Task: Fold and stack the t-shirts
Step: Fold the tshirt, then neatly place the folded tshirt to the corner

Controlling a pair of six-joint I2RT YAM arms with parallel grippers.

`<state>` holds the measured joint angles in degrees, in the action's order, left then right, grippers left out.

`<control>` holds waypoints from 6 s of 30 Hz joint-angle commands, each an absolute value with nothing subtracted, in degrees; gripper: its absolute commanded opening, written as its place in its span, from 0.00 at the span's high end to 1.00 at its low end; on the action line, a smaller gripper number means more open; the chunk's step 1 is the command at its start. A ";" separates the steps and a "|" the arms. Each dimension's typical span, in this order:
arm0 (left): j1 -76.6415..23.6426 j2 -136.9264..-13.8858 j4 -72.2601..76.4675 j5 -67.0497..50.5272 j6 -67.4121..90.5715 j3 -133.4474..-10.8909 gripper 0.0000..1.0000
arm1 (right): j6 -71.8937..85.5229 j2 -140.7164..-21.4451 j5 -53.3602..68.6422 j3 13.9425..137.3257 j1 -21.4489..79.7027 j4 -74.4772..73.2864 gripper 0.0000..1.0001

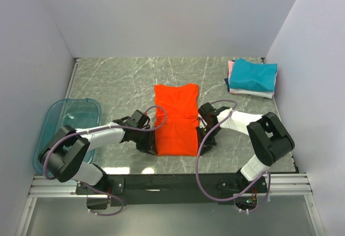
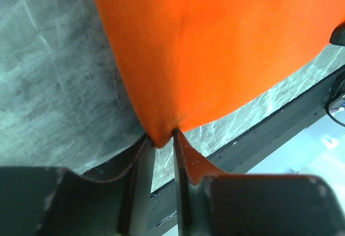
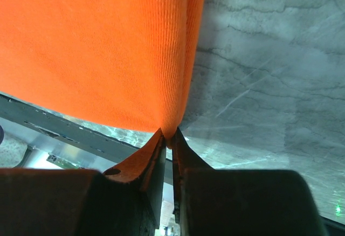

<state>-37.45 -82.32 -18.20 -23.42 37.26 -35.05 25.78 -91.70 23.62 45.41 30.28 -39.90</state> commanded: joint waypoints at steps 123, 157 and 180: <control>-17.32 -112.59 -38.23 -22.15 29.71 -87.28 1.00 | 19.69 -121.11 6.42 109.16 16.88 -62.76 1.00; -19.95 -103.36 -21.97 -22.15 38.85 -71.28 0.41 | 13.19 -111.71 31.01 93.79 10.46 -45.80 0.34; -20.92 -107.05 -11.87 -24.52 40.34 -62.67 0.42 | 12.04 -113.20 45.35 77.43 4.92 -34.80 0.30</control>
